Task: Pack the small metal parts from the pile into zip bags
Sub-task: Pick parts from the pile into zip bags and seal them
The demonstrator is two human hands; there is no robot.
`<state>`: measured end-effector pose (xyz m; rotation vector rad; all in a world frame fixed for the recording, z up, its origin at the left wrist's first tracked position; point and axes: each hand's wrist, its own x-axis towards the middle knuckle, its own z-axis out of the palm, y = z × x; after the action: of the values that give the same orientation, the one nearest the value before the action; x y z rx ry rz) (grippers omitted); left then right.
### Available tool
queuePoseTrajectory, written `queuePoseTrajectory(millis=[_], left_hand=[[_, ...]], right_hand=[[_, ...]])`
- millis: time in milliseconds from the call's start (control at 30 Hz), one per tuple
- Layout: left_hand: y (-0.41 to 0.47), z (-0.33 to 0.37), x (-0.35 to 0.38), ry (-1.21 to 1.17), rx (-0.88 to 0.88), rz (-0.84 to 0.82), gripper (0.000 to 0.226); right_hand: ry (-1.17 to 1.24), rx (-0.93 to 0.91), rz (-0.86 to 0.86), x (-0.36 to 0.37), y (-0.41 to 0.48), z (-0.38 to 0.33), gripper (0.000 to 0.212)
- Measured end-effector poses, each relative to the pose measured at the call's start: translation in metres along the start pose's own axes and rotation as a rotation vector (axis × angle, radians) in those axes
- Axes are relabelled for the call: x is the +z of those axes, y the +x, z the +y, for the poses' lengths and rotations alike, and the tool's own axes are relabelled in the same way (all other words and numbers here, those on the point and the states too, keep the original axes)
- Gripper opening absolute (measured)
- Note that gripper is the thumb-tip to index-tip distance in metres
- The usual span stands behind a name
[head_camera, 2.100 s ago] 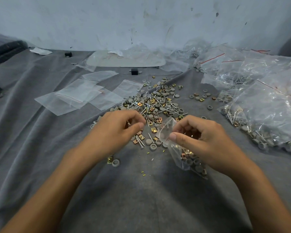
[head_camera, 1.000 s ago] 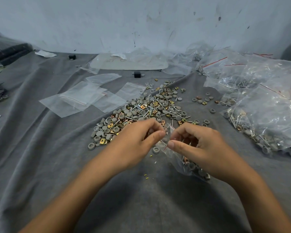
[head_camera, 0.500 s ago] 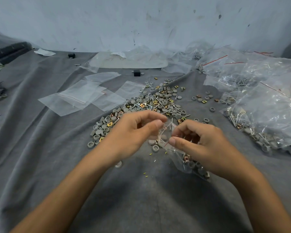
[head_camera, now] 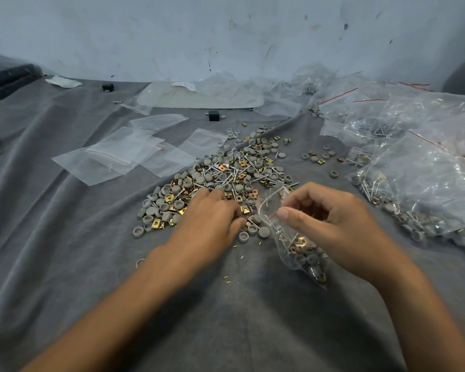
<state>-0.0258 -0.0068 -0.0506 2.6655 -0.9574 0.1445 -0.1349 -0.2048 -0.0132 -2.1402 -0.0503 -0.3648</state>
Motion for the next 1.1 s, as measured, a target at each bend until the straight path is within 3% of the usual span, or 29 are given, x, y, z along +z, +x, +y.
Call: queuePoseTrajectory(millis=[267, 367, 533, 833, 1100], left_hand=[[0.007, -0.004, -0.003, -0.025, 0.018, -0.115, 0.026], [0.006, -0.005, -0.004, -0.055, 0.027, -0.108, 0.018], [0.002, -0.009, -0.004, -0.046, -0.011, -0.032, 0.028], [0.006, -0.011, -0.012, -0.156, 0.018, -0.151, 0.010], [0.002, -0.015, -0.019, -0.147, 0.092, -0.217, 0.036]], right_hand=[[0.000, 0.007, -0.032, 0.001, 0.000, -0.004, 0.012], [0.001, 0.016, -0.035, 0.002, 0.000, -0.005, 0.013], [0.009, 0.026, -0.037, 0.001, 0.001, -0.005, 0.016], [0.005, 0.028, -0.040, 0.000, 0.000, -0.006, 0.017], [0.007, 0.018, -0.043, -0.001, 0.000, -0.003, 0.017]])
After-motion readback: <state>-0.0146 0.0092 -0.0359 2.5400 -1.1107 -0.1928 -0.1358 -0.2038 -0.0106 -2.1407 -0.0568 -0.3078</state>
